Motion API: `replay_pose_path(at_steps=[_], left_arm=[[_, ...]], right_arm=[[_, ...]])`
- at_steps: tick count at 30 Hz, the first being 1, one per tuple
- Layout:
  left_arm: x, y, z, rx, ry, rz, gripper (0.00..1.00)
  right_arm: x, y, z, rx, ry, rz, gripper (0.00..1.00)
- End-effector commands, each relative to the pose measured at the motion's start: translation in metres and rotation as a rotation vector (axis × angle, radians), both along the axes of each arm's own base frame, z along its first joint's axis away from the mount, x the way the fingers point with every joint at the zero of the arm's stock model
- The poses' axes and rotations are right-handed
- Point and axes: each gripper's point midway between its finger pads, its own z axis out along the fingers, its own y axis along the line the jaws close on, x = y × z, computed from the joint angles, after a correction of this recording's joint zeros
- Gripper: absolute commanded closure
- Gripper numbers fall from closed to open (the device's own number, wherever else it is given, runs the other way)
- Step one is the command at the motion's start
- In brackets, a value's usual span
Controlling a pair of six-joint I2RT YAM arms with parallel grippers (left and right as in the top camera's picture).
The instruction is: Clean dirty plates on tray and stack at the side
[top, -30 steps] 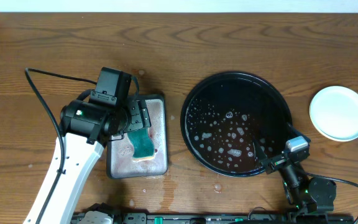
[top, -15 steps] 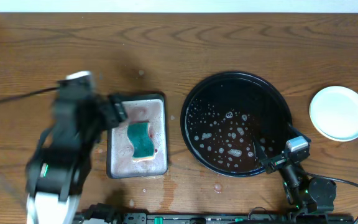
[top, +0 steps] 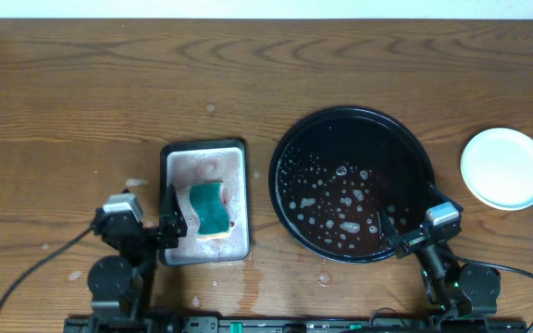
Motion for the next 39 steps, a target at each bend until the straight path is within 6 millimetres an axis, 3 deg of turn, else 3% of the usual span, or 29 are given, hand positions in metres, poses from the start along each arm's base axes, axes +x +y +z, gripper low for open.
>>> replay_pose_path(at_steps=[1,5,9,39], left_arm=[[-0.001,-0.001,-0.01,-0.016,-0.038,-0.005,0.17],[0.007,-0.001,-0.027,-0.019,-0.045,-0.003,0.17],[0.013,-0.001,-0.057,-0.022,-0.015,-0.003,0.17],[0.013,0.0,-0.056,-0.018,-0.021,0.0,0.16]], right_arm=[[0.0,0.001,-0.001,-0.011,-0.005,0.005,0.01],[0.0,0.001,-0.001,-0.011,-0.005,0.005,0.01],[0.0,0.001,-0.001,-0.011,-0.005,0.005,0.01],[0.0,0.001,-0.001,-0.011,-0.005,0.005,0.01]])
